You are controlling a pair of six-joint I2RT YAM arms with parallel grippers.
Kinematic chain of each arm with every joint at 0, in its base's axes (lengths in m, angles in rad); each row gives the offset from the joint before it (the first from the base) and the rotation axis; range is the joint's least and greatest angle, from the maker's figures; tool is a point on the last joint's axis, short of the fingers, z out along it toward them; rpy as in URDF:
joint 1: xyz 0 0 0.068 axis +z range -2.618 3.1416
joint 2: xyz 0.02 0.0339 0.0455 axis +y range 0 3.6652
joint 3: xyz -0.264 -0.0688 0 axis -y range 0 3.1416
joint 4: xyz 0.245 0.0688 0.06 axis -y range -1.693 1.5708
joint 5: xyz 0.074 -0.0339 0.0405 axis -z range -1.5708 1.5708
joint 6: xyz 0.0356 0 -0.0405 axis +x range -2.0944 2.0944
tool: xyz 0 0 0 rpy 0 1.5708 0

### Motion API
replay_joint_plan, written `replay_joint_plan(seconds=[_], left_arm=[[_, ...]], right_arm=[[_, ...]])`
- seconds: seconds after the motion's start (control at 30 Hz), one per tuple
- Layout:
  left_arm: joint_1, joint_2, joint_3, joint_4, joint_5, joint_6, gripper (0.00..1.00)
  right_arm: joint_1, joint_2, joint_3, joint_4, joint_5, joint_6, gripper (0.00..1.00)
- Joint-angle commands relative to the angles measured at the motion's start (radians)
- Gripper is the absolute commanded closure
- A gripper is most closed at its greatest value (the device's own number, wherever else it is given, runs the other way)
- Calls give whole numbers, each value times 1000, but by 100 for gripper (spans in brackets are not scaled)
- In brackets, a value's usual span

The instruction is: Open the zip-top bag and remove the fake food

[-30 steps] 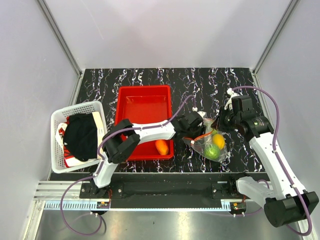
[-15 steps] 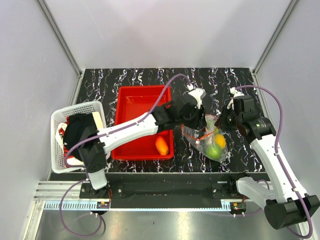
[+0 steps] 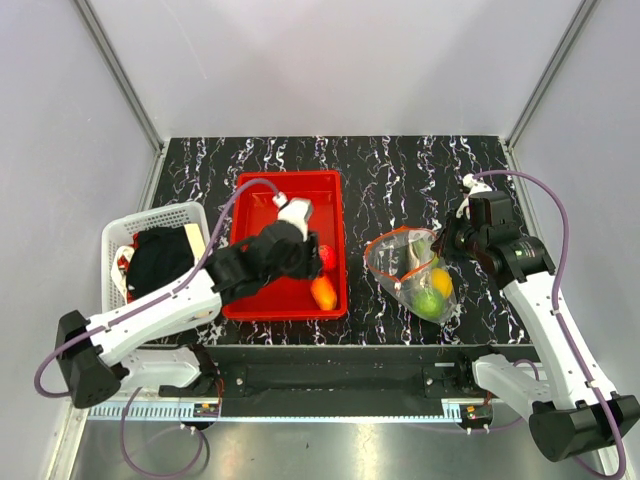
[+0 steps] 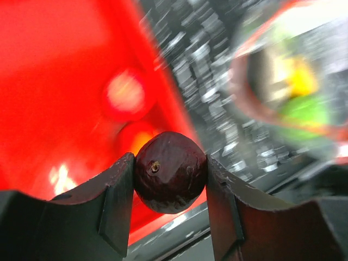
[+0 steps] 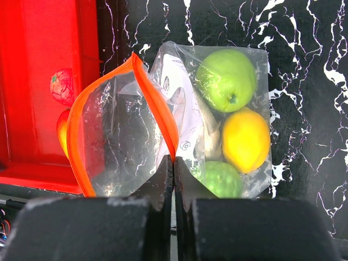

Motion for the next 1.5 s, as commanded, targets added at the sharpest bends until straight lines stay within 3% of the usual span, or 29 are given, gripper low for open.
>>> replay_joint_plan(seconds=[0.0,0.23,0.3,0.37,0.4,0.53,0.63,0.73,0.8,0.87,0.9,1.03,1.3,1.47], left_arm=[[41,-62,-159,-41,-4,-53,100],[55,-59,-299,-30,-39,-78,100],[56,-35,-311,-12,-50,-79,91],[58,5,-332,2,-66,-84,89],[60,17,-336,16,-66,-82,84],[61,36,-340,36,-32,-76,15],[61,4,-316,37,-27,-29,5],[55,-1,-207,-10,-13,48,5],[43,7,-135,-21,2,92,12],[21,27,-23,-16,55,95,22],[14,56,9,3,86,85,32],[0,158,126,141,281,5,50],[-45,421,325,329,375,-148,62],[-75,488,323,408,320,-216,65]], right_arm=[[6,-7,40,17,0,-14,100],[6,-5,34,21,-10,-8,100],[4,-4,32,26,-18,-7,100],[4,-2,30,24,-23,-5,100],[7,-5,30,24,-23,-7,100],[4,-12,29,21,-29,-10,100],[6,-10,29,21,-38,-11,100],[6,-10,35,24,-67,-17,100],[7,-19,38,30,-81,-20,100],[6,-25,37,40,-89,-19,100],[6,-28,35,43,-90,-17,100],[6,-22,30,53,-116,-8,100],[6,-30,47,58,-147,16,100],[6,-45,67,50,-101,48,100]])
